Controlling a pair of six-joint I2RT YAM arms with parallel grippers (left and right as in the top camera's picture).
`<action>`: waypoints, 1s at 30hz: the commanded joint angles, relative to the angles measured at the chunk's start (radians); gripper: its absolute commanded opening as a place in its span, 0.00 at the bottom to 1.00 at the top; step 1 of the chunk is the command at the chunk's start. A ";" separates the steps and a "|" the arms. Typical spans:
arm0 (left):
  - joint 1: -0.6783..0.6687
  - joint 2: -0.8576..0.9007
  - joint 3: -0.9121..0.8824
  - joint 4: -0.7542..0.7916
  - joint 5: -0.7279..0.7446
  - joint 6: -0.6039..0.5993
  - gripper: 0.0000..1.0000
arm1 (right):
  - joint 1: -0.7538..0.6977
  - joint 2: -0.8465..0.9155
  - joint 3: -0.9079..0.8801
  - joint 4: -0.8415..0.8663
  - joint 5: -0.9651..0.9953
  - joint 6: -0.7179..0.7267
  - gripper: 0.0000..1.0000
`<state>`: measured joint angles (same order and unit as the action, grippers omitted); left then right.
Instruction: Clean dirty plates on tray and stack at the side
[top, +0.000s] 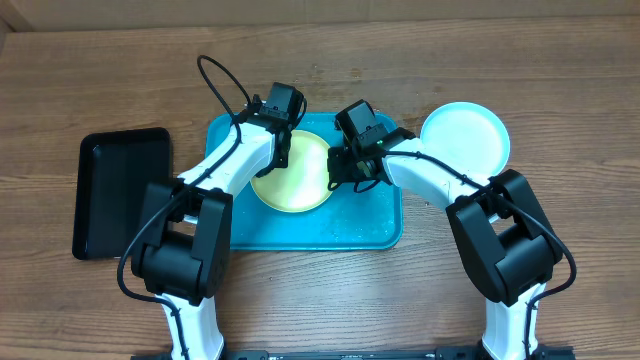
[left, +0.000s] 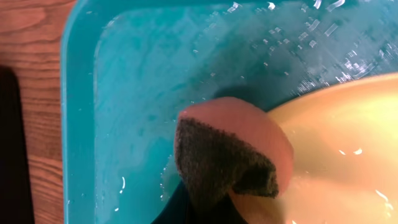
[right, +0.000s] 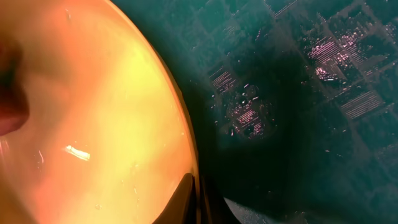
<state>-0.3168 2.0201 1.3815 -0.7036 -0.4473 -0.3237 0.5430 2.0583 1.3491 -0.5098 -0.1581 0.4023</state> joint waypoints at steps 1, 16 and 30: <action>0.041 -0.024 0.065 0.001 -0.126 -0.096 0.04 | -0.009 0.015 0.024 -0.056 0.146 -0.060 0.04; 0.394 -0.245 0.173 -0.164 0.363 -0.248 0.04 | 0.196 0.000 0.399 -0.275 0.788 -0.263 0.04; 0.553 -0.242 0.169 -0.319 0.675 0.060 0.04 | 0.277 -0.001 0.449 -0.299 0.549 -0.258 0.04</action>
<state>0.2611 1.7859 1.5398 -1.0252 0.0879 -0.3573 0.8791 2.0602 1.7741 -0.7799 0.6296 0.0311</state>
